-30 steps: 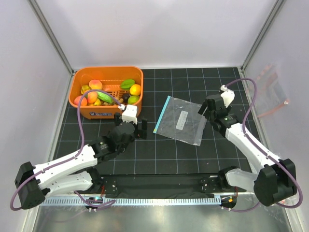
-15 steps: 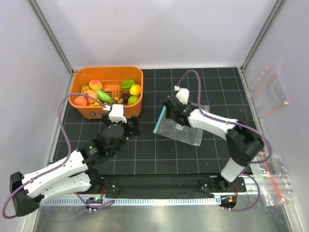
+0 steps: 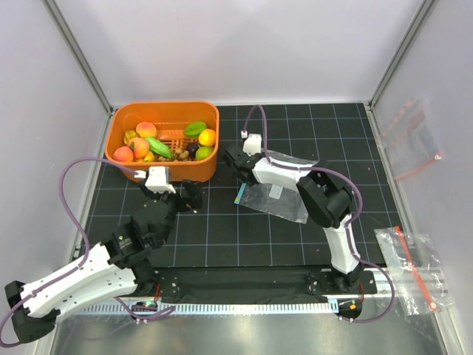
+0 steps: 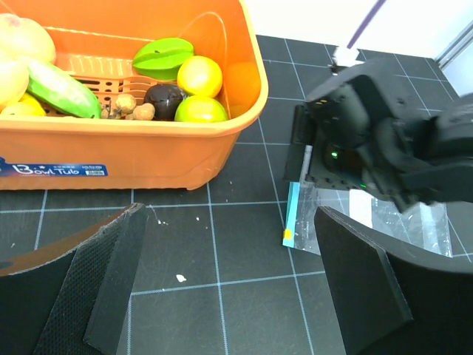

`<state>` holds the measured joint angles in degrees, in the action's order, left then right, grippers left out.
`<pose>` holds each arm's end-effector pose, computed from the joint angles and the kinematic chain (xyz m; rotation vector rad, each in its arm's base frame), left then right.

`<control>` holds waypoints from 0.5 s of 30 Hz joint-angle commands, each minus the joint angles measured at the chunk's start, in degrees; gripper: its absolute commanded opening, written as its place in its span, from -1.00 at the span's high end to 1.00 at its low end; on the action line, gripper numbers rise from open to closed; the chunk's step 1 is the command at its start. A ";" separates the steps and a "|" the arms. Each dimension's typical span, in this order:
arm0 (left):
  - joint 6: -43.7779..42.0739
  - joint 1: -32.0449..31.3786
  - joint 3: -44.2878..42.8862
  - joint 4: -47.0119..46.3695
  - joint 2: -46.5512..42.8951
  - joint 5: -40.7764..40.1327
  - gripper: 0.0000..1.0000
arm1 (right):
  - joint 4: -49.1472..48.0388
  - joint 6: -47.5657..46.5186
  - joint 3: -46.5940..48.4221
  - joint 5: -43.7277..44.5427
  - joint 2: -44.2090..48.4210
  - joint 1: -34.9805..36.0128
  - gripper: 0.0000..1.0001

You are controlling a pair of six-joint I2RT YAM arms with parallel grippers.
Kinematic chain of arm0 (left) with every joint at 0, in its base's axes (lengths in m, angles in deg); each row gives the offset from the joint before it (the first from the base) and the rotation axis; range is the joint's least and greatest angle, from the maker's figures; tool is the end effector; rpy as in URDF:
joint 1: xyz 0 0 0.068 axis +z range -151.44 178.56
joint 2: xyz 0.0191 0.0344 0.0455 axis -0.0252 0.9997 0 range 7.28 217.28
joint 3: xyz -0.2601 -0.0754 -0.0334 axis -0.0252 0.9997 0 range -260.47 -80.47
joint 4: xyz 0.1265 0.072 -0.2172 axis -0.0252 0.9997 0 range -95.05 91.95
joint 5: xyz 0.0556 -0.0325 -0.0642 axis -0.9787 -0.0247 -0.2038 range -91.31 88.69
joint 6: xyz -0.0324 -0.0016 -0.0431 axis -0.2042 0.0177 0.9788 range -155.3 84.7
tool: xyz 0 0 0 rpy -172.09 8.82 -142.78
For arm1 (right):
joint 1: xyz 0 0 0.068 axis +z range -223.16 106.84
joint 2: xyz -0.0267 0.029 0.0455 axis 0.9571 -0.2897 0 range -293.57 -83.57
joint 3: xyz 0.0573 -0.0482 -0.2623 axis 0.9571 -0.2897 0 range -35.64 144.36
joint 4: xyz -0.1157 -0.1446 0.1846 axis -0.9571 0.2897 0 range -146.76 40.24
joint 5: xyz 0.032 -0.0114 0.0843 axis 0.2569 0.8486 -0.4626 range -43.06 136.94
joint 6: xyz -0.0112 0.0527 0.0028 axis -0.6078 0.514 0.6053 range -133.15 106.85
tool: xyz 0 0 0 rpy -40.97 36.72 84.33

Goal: Place the food in the zip-top bag and seal the zipper
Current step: Open the zipper of the food storage bag at the center of the board.

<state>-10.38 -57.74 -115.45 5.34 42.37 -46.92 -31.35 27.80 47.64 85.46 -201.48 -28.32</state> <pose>0.1024 -0.1076 0.3068 -0.1071 1.7083 -0.3588 0.3205 0.2875 0.1686 0.1376 2.3178 -0.1707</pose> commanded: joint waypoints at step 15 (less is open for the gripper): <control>0.30 -0.05 -0.26 -3.01 1.12 0.52 -1.00 | 4.12 -2.36 2.94 4.19 -1.10 0.07 0.98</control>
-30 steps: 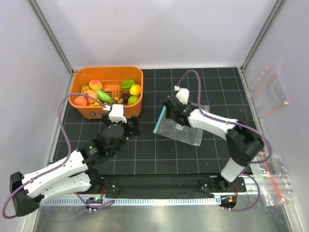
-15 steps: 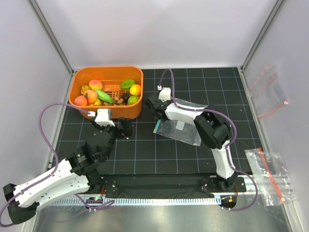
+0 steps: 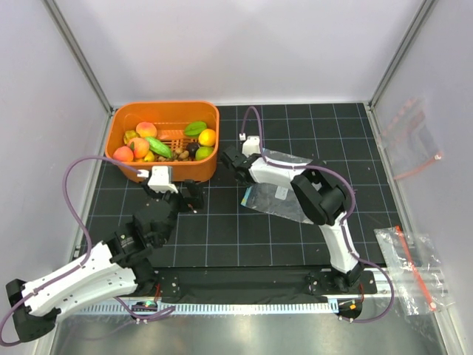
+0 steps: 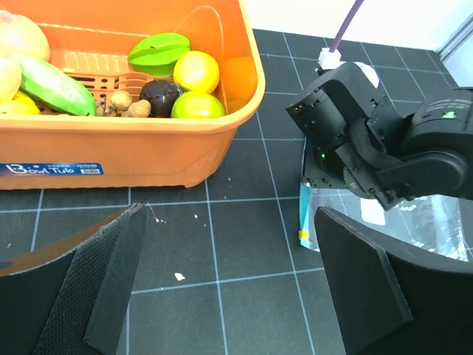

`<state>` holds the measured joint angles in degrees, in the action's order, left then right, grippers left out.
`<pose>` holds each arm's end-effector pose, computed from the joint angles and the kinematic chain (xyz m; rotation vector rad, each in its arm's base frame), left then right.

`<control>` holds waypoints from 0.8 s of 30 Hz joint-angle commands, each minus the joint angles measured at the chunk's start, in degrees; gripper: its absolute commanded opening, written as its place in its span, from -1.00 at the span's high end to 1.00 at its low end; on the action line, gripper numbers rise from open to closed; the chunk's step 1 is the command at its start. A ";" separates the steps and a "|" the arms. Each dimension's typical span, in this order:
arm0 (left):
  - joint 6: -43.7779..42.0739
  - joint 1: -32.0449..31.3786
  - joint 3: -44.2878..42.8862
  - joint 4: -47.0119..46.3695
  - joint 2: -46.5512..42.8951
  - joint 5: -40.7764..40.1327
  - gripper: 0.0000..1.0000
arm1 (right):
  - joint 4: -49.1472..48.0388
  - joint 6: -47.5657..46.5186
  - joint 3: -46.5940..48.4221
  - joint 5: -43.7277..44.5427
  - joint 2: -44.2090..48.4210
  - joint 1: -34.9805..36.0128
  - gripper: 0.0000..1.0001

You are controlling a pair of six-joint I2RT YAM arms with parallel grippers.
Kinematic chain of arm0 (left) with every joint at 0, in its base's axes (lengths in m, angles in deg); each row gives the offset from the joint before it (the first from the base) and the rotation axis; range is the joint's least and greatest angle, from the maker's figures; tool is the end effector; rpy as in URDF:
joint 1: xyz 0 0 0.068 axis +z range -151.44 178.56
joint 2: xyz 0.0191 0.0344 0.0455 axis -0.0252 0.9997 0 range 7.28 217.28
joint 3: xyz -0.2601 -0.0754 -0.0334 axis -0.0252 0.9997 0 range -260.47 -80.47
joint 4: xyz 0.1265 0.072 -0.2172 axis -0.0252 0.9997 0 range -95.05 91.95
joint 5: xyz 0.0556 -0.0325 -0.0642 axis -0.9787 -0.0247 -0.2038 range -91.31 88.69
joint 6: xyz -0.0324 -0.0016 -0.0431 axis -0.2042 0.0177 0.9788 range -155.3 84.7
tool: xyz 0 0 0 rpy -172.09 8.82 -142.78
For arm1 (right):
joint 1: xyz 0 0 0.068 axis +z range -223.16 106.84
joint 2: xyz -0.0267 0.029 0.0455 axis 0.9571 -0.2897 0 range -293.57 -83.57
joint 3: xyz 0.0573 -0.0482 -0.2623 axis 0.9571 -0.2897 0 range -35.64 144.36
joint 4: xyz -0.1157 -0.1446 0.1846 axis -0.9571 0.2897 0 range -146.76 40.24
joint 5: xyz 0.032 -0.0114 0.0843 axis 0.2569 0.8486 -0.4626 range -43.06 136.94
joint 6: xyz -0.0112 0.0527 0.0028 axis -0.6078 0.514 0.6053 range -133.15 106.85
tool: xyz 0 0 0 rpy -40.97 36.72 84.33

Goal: Place the food in the zip-top bag and seal the zipper
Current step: Open the zipper of the food storage bag at the center of the board.

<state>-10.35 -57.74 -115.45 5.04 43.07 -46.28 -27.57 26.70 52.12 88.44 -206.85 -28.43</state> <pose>0.1036 -0.1100 0.3057 -0.0959 1.7158 -0.3634 0.3306 0.2943 0.1496 0.0985 2.3320 -0.3006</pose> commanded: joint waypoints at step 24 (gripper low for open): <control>5.72 1.36 -2.28 -7.54 17.73 10.50 -0.99 | -26.98 -10.59 -35.54 -22.77 43.91 4.31 0.98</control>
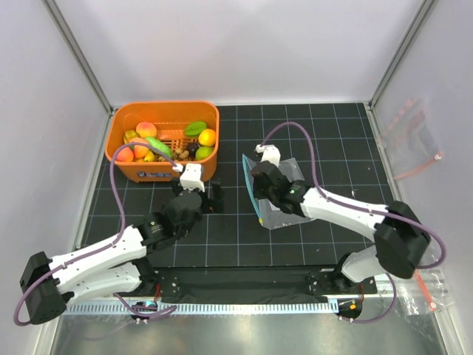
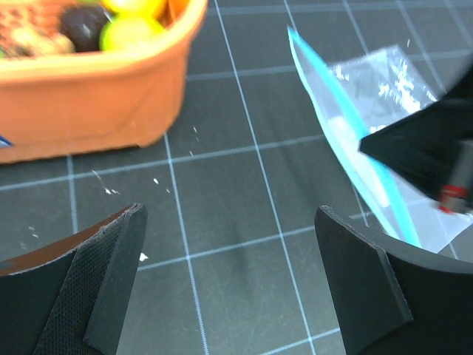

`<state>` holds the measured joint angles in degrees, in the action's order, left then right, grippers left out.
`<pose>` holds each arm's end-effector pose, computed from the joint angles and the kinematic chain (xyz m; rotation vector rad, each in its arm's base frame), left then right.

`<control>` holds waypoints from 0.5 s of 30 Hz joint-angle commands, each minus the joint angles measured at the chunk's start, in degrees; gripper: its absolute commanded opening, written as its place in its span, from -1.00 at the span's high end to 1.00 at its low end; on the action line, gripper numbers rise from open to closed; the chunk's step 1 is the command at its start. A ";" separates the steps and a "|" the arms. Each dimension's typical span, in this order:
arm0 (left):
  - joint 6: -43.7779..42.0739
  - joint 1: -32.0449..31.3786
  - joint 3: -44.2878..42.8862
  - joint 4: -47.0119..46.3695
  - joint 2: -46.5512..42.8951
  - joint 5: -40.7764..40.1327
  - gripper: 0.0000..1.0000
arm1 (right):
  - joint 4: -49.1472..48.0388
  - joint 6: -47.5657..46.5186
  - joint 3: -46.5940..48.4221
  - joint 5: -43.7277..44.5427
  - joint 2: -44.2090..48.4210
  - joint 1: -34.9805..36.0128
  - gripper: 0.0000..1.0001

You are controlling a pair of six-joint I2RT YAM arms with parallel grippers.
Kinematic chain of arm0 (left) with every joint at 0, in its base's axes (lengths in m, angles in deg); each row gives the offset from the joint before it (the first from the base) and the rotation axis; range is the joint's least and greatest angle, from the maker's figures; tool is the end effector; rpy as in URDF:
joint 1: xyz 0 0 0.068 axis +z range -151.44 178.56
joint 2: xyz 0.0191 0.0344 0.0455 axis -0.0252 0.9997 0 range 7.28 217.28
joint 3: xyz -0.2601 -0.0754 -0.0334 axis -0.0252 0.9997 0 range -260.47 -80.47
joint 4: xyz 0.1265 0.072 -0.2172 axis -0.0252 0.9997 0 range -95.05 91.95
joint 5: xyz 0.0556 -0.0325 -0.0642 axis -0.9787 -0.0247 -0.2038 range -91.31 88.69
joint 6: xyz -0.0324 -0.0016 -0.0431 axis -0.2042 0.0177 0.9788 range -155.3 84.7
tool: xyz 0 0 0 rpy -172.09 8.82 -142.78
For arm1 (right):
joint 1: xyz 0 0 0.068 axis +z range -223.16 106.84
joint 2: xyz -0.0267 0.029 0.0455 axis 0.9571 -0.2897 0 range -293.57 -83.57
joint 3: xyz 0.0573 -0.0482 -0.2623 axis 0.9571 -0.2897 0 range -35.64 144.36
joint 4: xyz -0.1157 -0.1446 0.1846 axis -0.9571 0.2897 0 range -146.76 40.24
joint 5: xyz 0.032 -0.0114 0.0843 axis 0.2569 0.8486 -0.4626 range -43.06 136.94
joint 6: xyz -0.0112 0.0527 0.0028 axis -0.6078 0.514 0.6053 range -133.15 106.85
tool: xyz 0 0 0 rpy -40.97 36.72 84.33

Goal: Place the food in the zip-top bag and seal the zipper
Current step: Open the zipper of the food storage bag at the center of the board.

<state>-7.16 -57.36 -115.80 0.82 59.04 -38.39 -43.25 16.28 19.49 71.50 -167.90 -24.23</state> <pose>0.1317 -0.1563 0.2703 0.0401 1.8948 -0.3696 0.2182 0.2279 0.2368 -0.1687 2.2404 0.2413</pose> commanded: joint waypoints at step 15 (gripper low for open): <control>5.96 5.65 -0.89 -11.22 7.21 18.97 -1.00 | -20.45 -0.69 -10.40 -12.42 12.35 1.08 0.98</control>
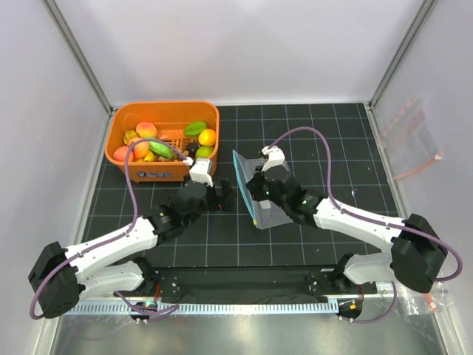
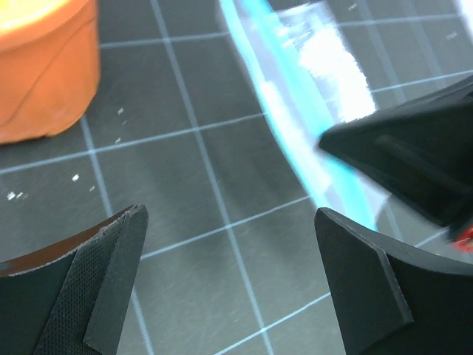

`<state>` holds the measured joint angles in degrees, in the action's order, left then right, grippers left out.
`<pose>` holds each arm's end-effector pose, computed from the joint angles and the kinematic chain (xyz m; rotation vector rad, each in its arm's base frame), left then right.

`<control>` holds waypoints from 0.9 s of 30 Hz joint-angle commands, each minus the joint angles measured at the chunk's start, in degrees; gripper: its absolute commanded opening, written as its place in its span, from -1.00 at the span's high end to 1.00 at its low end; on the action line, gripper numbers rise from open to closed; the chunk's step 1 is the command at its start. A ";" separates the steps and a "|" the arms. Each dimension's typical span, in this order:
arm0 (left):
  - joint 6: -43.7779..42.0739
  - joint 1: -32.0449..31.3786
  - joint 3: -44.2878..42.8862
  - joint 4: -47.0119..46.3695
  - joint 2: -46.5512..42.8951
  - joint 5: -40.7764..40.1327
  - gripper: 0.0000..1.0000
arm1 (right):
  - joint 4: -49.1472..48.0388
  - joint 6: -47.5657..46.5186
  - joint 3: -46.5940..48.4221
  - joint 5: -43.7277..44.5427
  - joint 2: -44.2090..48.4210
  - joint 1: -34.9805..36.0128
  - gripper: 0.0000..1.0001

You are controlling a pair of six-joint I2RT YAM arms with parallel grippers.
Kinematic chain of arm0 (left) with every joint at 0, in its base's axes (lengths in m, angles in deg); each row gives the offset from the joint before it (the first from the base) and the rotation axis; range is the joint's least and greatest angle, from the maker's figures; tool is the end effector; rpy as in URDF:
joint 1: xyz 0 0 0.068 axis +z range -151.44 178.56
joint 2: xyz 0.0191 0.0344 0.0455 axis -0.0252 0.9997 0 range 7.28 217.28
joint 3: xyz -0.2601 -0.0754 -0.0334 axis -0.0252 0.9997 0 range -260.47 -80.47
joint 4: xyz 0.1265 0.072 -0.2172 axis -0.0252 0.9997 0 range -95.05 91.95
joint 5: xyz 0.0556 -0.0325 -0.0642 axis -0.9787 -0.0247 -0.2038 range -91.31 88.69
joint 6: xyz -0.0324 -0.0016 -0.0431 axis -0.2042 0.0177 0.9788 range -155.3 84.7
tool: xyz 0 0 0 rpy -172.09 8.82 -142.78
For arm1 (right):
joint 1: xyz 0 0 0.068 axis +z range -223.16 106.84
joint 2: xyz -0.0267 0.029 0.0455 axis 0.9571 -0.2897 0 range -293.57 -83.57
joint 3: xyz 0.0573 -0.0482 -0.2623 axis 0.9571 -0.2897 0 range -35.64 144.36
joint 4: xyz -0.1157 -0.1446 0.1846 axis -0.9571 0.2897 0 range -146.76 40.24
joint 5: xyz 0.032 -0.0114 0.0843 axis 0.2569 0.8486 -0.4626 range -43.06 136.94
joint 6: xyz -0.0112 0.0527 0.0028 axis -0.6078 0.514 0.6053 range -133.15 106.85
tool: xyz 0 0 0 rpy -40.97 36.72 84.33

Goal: Place the food in the zip-top bag and seal the zipper
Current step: Open the zipper of the food storage bag at the center of the board.

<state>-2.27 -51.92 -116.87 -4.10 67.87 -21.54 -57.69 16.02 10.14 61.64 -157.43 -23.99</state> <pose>0.1595 -0.1739 0.2522 0.0799 2.0275 -0.5846 0.1947 0.2116 0.2551 -0.1992 2.0710 0.5931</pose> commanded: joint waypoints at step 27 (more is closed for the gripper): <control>1.06 0.56 -0.77 -6.14 2.42 -1.04 -0.38 | -13.22 -4.56 -4.03 -4.33 5.57 7.17 0.98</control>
<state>-1.20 -51.73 -116.24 -8.58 69.40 -21.36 -66.09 12.89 6.51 57.99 -153.24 -17.72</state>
